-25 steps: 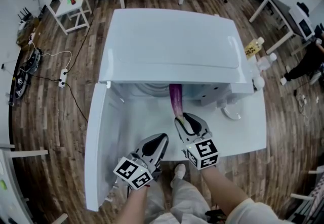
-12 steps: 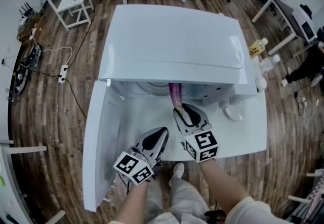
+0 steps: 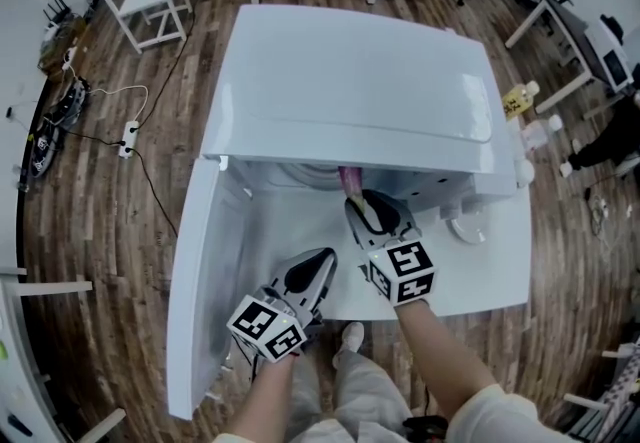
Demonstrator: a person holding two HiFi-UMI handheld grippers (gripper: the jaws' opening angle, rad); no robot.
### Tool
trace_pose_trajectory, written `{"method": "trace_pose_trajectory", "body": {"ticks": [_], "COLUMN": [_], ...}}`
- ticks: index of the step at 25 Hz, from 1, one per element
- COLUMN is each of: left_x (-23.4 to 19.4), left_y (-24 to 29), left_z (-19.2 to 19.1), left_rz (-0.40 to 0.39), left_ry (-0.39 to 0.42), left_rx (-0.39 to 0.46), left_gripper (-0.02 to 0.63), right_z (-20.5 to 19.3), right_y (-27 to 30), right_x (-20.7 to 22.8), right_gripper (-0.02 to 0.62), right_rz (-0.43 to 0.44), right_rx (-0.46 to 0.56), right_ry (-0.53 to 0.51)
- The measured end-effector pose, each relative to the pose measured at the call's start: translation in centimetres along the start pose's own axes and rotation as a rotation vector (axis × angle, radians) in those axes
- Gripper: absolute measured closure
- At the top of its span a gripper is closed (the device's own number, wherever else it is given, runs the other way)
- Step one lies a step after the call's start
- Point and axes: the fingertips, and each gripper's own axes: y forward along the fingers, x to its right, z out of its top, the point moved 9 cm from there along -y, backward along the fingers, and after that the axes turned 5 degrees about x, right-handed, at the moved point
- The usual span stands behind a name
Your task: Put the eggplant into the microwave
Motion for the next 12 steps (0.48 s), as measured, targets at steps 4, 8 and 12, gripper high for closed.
{"method": "trace_pose_trajectory", "body": {"ticks": [4, 8, 12], "left_x": [-0.3, -0.8, -1.5], "left_y": [0.1, 0.6, 1.2], "left_z": [0.3, 0.5, 0.6], "left_rz": [0.009, 0.024, 0.040], "left_ry": [0.000, 0.004, 0.020], "left_rx": [0.008, 0.023, 0.025], "left_gripper": [0.604, 0.604, 0.604], "right_z": [0.5, 0.8, 1.0], "right_y": [1.2, 2.1, 3.0], "right_x": [0.2, 0.4, 0.6], "right_gripper": [0.449, 0.449, 0.449], "right_rz": [0.014, 0.023, 0.025], "right_rx": [-0.011, -0.021, -0.031], "right_ry": [-0.009, -0.014, -0.021]}}
